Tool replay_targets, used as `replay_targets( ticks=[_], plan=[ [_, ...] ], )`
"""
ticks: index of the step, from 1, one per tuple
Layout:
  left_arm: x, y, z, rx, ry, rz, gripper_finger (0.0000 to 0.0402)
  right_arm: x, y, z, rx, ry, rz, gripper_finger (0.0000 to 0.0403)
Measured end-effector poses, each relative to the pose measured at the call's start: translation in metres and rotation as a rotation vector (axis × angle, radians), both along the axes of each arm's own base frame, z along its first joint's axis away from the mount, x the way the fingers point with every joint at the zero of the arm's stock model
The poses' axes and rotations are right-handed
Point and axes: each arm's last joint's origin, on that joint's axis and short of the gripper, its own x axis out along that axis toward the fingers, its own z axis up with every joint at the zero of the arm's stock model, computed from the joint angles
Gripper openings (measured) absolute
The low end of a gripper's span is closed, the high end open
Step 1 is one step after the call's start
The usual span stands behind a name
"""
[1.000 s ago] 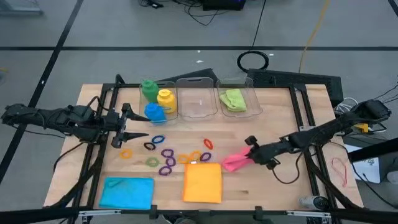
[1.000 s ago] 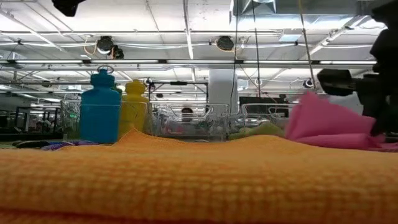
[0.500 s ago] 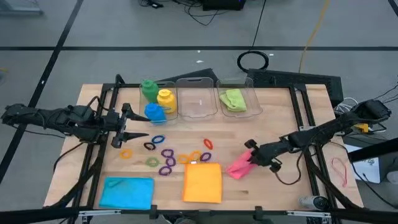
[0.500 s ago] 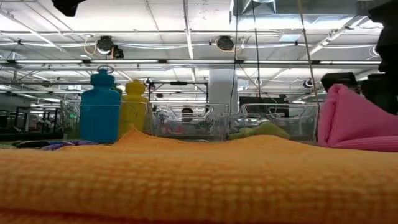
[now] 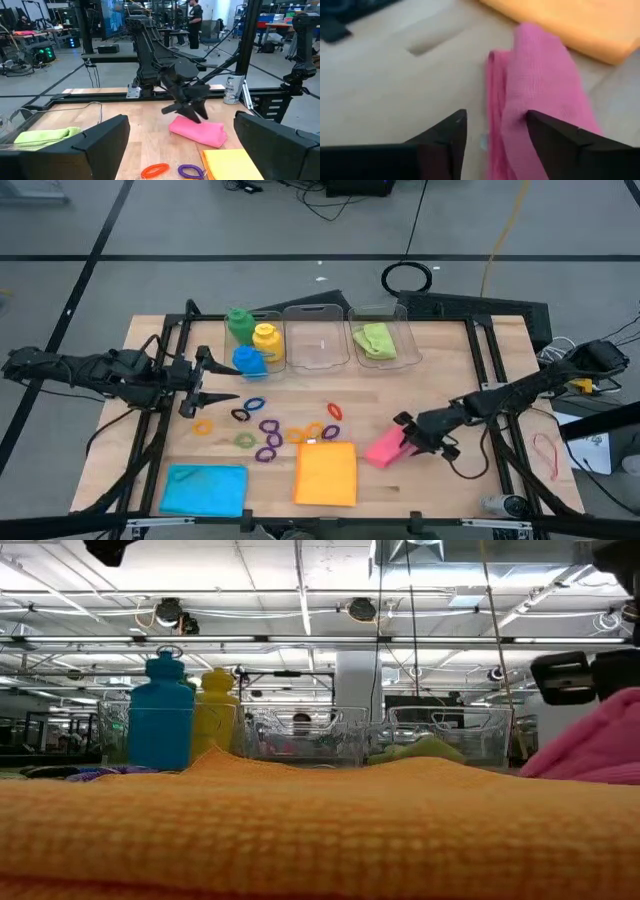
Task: Pick & Place Sports Items
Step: Fold the pink cloth, then put the pink cloth into the right transparent bin
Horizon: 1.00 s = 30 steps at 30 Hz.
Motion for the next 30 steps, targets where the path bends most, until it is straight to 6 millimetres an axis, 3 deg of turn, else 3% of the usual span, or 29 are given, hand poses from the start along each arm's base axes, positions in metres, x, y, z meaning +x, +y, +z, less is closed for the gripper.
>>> replay_targets(
  ticks=[12,16,20,24,27,30],
  plan=[
    [0.000,0.000,0.000,0.000,0.000,0.000,0.0296,-0.004,0.005,0.002,0.201,0.124,0.111,0.0089],
    [0.000,0.000,0.000,0.000,0.001,0.000,0.0296,-0.002,0.004,0.008,0.226,0.084,0.109,0.0073],
    [0.000,0.000,0.000,0.000,0.000,0.000,0.0296,0.002,-0.002,0.028,0.323,-0.022,0.039,0.0060],
    [0.000,0.000,0.000,0.000,0.000,0.000,0.0296,0.007,-0.012,0.054,0.378,-0.122,-0.147,0.0037],
    [0.000,0.000,0.000,0.000,0.000,0.000,0.0296,0.015,-0.016,0.073,0.331,-0.079,-0.204,0.0004],
    [0.000,0.000,0.000,0.000,0.000,0.000,0.0296,0.026,-0.015,0.086,0.242,-0.001,-0.269,0.0004]
  ],
)
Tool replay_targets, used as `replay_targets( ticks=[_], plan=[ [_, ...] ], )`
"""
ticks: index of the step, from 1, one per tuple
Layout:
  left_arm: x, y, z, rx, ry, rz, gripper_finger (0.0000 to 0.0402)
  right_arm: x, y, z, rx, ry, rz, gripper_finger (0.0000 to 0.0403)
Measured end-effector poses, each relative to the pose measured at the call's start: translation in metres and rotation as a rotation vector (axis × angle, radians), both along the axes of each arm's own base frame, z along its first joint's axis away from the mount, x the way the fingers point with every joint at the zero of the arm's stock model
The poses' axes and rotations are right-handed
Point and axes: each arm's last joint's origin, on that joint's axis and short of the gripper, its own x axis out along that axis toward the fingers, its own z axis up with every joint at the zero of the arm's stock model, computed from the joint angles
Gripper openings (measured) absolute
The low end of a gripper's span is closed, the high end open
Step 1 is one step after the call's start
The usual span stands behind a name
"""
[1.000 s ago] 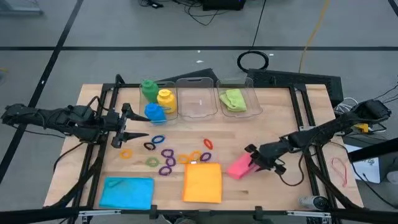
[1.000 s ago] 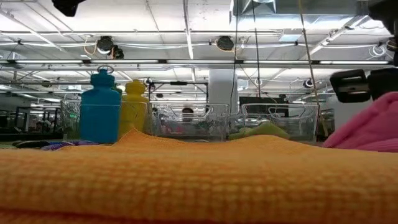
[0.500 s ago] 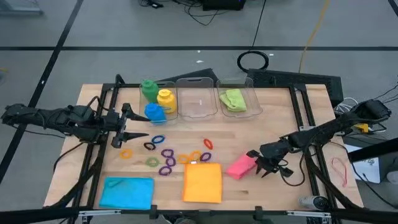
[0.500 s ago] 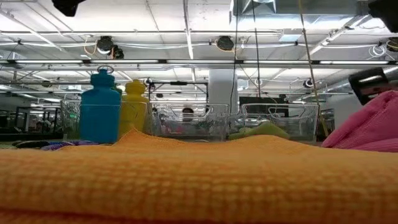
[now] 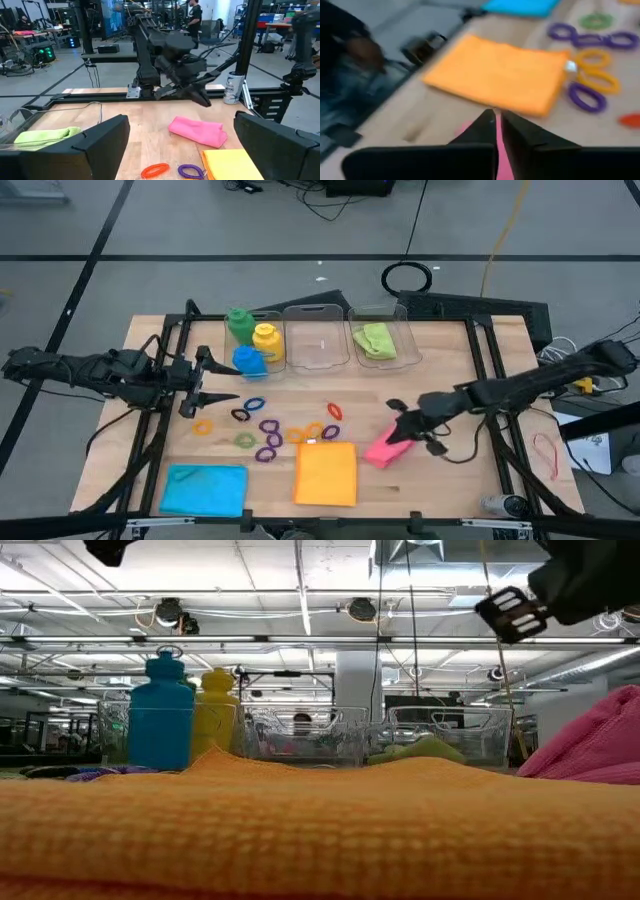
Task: Pick & Place Sports Items
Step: Put the pink cloth into the right transparent bin
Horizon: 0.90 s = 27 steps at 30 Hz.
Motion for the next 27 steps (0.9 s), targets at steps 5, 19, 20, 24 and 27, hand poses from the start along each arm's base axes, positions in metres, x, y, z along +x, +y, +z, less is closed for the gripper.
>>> replay_targets(
  ticks=[5,19,20,24,27],
  plan=[
    [0.000,0.000,0.000,0.000,0.000,0.001,0.0296,0.026,0.007,-0.009,-0.107,0.168,-0.032,0.0001],
    [0.000,0.000,0.000,0.000,0.000,0.000,0.0296,0.044,0.036,-0.076,-0.065,0.445,0.183,0.0001],
    [0.000,0.000,0.000,0.000,0.000,0.000,0.0296,0.044,0.038,-0.076,-0.065,0.438,0.191,0.0001],
    [0.000,0.000,0.000,0.000,0.000,0.000,0.0296,0.041,0.045,-0.070,-0.073,0.403,0.218,0.0000],
    [0.000,0.000,0.000,0.000,0.000,0.000,0.0296,0.039,0.048,-0.073,-0.138,0.375,0.227,0.0000]
  ],
)
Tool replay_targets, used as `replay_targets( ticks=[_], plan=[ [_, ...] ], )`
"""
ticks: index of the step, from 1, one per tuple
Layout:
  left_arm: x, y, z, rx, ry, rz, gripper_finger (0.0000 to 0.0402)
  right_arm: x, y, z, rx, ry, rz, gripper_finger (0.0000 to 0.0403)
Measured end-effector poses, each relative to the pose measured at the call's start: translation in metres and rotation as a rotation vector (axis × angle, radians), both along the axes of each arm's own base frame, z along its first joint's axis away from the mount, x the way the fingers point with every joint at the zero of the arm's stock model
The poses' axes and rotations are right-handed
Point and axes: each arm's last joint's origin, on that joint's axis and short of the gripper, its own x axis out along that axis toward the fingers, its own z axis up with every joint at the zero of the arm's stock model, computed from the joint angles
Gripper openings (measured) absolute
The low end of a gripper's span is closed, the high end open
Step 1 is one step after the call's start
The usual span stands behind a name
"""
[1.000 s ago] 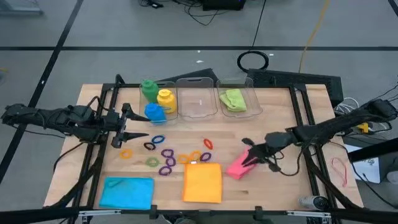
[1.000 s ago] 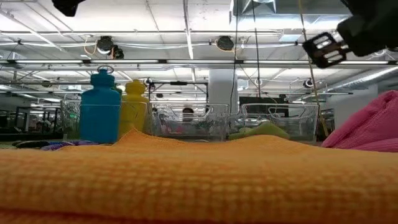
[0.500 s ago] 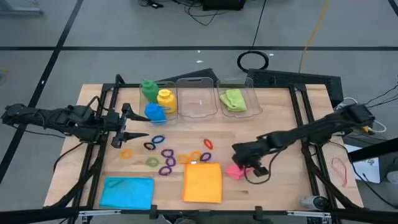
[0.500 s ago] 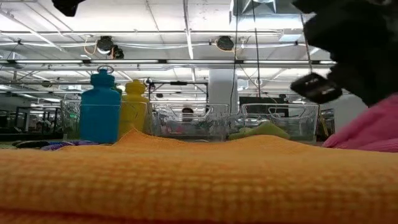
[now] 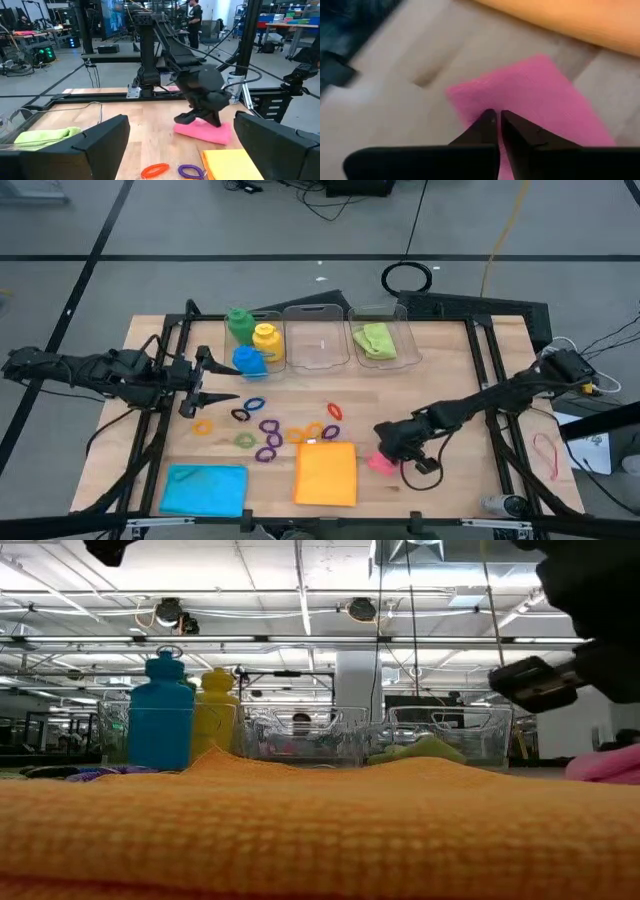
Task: Pick & Place Sports Items
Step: Put the pink cloth into the right transparent bin
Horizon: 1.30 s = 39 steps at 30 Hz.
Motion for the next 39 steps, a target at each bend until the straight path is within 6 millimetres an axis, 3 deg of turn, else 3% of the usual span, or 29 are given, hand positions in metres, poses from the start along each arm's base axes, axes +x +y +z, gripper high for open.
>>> replay_targets(
  ticks=[4,11,16,20,28,34,39],
  plan=[
    [0.000,0.000,0.000,0.000,0.000,0.000,0.0296,-0.004,0.000,-0.017,-0.099,0.002,0.010,0.0000],
    [0.000,0.000,0.000,0.000,0.000,0.000,0.0296,-0.005,-0.006,-0.039,-0.102,0.096,-0.040,0.0000],
    [0.000,0.000,0.000,0.000,0.000,0.000,0.0296,-0.008,-0.007,-0.030,-0.102,0.066,-0.043,0.0000],
    [0.000,0.000,0.000,0.000,0.000,0.000,0.0296,-0.014,-0.010,-0.009,-0.084,0.002,-0.041,0.0008],
    [0.000,0.000,0.000,0.000,0.000,0.001,0.0296,-0.022,-0.015,0.033,-0.045,-0.197,-0.064,0.0116],
    [0.000,0.000,0.000,0.000,0.000,0.001,0.0296,-0.015,-0.029,0.042,-0.068,-0.241,-0.116,0.0213],
    [0.000,0.000,0.000,0.000,0.000,0.001,0.0296,-0.010,-0.049,0.041,-0.112,-0.223,-0.151,0.0258]
  ],
)
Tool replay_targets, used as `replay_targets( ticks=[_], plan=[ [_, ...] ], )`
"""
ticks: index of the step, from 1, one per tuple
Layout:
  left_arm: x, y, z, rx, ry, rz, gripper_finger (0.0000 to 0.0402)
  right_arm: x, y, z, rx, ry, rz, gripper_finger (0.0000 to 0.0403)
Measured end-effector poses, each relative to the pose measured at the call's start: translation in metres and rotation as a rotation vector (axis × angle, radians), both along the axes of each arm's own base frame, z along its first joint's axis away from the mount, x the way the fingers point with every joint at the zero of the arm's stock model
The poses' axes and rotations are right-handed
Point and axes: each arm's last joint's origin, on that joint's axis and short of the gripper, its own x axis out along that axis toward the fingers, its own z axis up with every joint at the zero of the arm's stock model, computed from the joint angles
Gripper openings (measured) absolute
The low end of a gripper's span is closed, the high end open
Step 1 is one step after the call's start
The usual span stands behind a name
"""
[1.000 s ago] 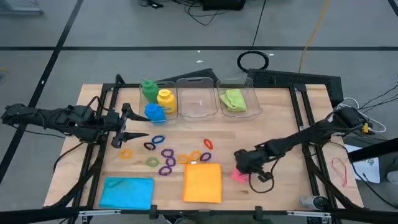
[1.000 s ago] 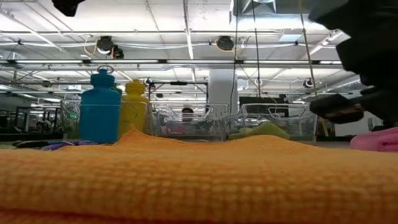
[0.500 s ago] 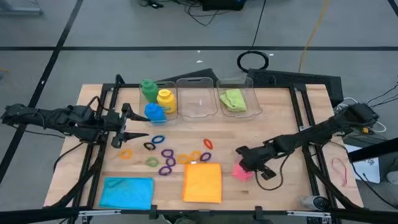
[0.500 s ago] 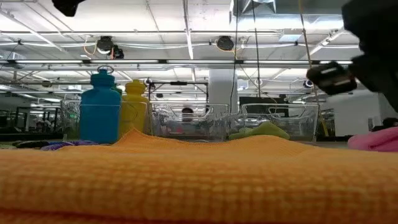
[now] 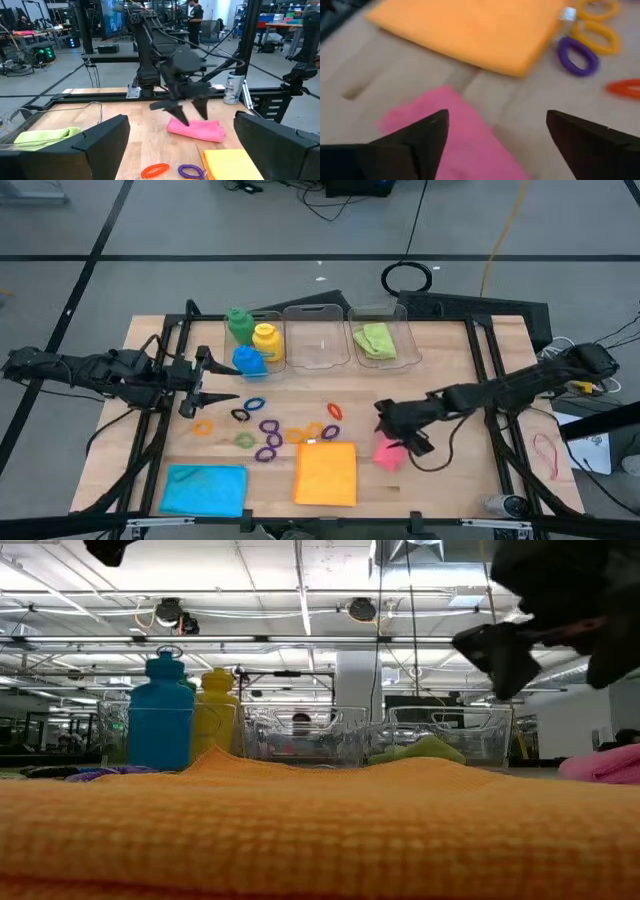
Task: Pick & Place Sports Items
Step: Put the pink cloth into the right transparent bin
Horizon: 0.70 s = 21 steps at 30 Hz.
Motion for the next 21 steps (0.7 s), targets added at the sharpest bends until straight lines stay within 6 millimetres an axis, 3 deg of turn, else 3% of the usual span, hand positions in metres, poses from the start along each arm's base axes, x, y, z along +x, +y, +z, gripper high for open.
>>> replay_targets(
  ticks=[5,13,21],
  plan=[
    [0.000,0.000,0.000,0.000,0.000,0.000,0.0296,0.008,-0.009,-0.016,0.006,0.068,0.018,0.0263],
    [0.000,0.000,0.000,0.000,0.000,-0.001,0.0296,0.021,-0.007,-0.065,0.011,0.248,0.101,0.0263],
    [0.000,0.000,0.000,0.000,0.000,-0.001,0.0296,0.017,-0.007,-0.084,0.031,0.388,0.167,0.0248]
  ],
)
